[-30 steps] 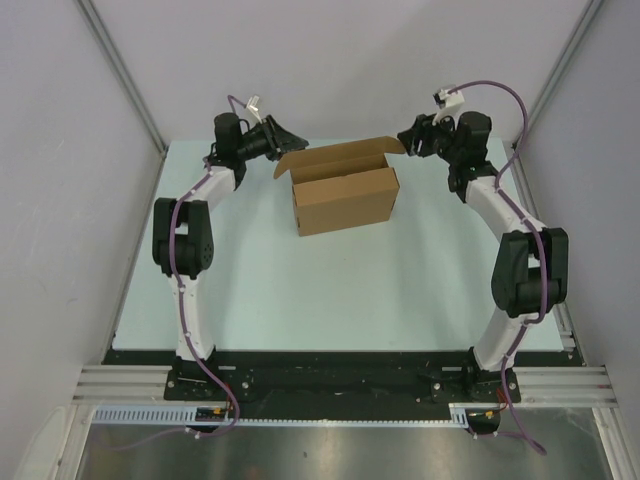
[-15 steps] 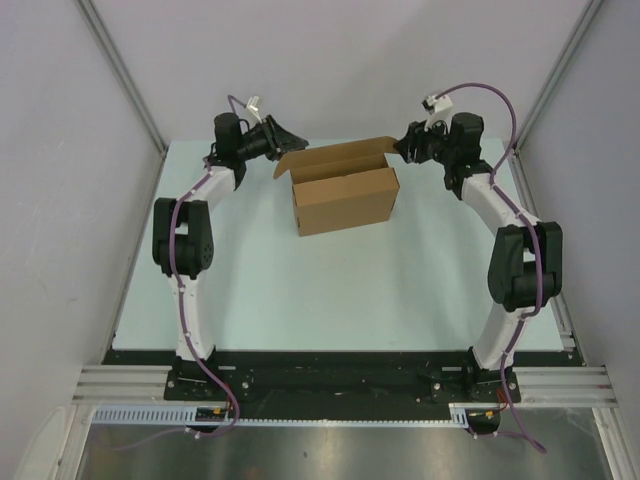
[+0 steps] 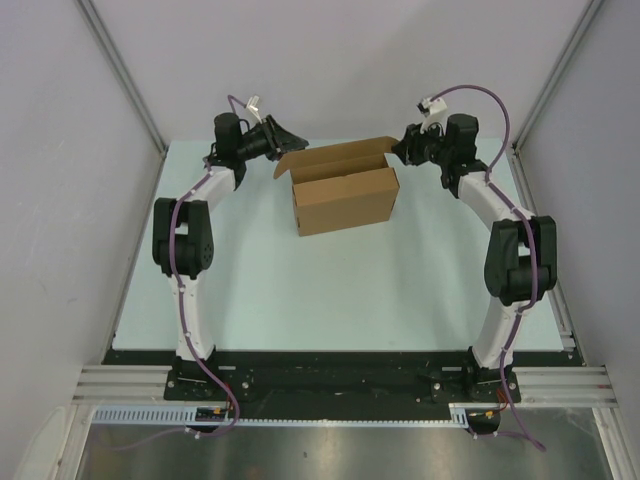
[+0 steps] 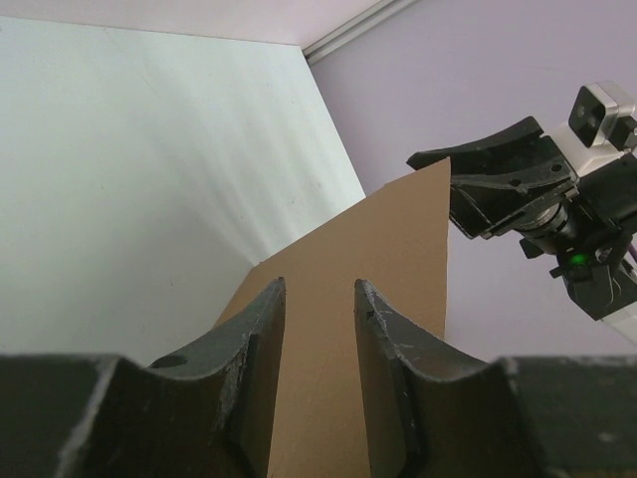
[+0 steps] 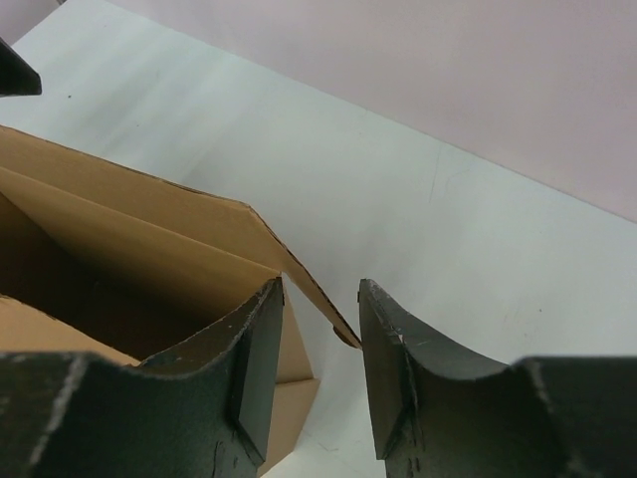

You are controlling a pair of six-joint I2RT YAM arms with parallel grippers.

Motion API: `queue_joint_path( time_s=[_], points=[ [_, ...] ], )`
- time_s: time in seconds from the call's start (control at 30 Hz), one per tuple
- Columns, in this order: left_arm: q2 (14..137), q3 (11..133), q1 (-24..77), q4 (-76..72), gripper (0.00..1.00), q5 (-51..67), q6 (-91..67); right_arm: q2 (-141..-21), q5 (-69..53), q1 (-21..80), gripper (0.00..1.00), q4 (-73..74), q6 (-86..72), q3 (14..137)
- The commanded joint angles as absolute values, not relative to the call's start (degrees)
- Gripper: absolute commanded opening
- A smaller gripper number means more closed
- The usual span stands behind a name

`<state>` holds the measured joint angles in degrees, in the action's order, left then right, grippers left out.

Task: Fold the paper box

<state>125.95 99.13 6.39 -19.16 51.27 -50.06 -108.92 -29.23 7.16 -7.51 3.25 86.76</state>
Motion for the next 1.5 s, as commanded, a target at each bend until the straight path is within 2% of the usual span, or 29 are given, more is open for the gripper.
queue_joint_path(
  time_s=[0.0,0.2,0.63,0.87,1.17,1.33,1.47],
  points=[
    [123.9,100.1,6.3,-20.6,0.40,52.9,-50.0,-109.2,-30.1,7.1,0.41,-8.6,3.0,89.7],
    [124.1,100.2,6.4,-20.6,0.39,53.0,-50.0,-109.6,-29.7,7.7,0.27,-7.4,2.4,90.7],
    [124.4,100.0,6.3,-20.7,0.39,52.9,-50.2,-108.3,-24.1,12.5,0.08,-2.1,3.8,91.2],
    [124.8,100.5,6.2,-20.8,0.40,52.9,-50.4,-107.8,-22.5,12.8,0.06,-1.8,3.4,91.2],
    [122.5,100.4,3.2,-18.3,0.45,49.7,-49.0,-108.4,-22.4,12.0,0.05,-1.6,2.8,91.7],
    [119.4,96.9,0.2,-19.9,0.48,47.3,-49.0,-109.0,-22.3,12.0,0.05,-1.0,3.2,92.4],
    [115.5,89.3,-4.5,-25.3,0.50,45.4,-49.9,-109.4,-22.6,12.0,0.05,-0.7,3.1,93.0]
  ],
)
